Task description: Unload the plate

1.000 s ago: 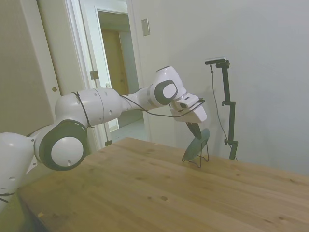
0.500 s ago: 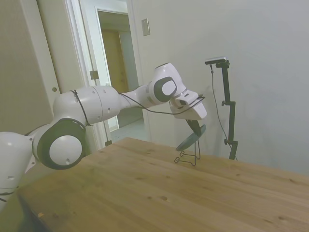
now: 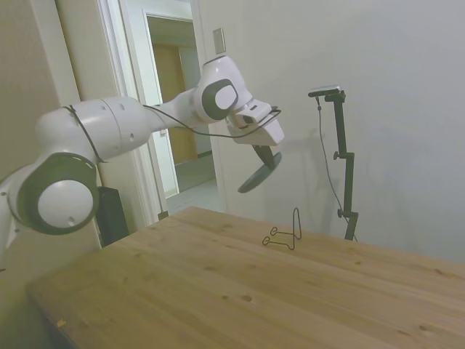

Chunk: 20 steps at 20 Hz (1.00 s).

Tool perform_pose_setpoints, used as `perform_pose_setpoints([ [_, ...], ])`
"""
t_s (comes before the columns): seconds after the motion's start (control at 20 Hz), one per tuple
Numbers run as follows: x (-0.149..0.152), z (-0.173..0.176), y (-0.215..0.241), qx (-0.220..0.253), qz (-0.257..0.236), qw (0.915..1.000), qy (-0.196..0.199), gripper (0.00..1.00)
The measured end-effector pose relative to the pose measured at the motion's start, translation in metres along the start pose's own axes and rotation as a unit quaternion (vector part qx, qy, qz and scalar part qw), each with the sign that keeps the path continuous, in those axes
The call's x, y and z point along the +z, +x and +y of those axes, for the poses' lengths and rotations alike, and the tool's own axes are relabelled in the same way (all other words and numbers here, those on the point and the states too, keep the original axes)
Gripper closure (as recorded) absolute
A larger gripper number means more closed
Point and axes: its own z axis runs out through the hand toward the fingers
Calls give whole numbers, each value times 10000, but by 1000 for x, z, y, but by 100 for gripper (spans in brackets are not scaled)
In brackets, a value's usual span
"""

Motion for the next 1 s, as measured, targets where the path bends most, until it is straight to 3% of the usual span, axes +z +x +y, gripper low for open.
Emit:
perform_pose_setpoints([
  [0.2, -17, 22, -34, -195, -641, 9972, -344, 100],
  [0.35, -7, 56, -42, -253, -952, 9920, -788, 100],
  [0.5, 19, 97, -37, -224, -1139, 9869, -1117, 100],
  [0.85, 115, 179, -56, -272, -1486, 9793, -1345, 100],
  [1.0, 140, 205, -67, -240, -1448, 9803, -1324, 100],
])
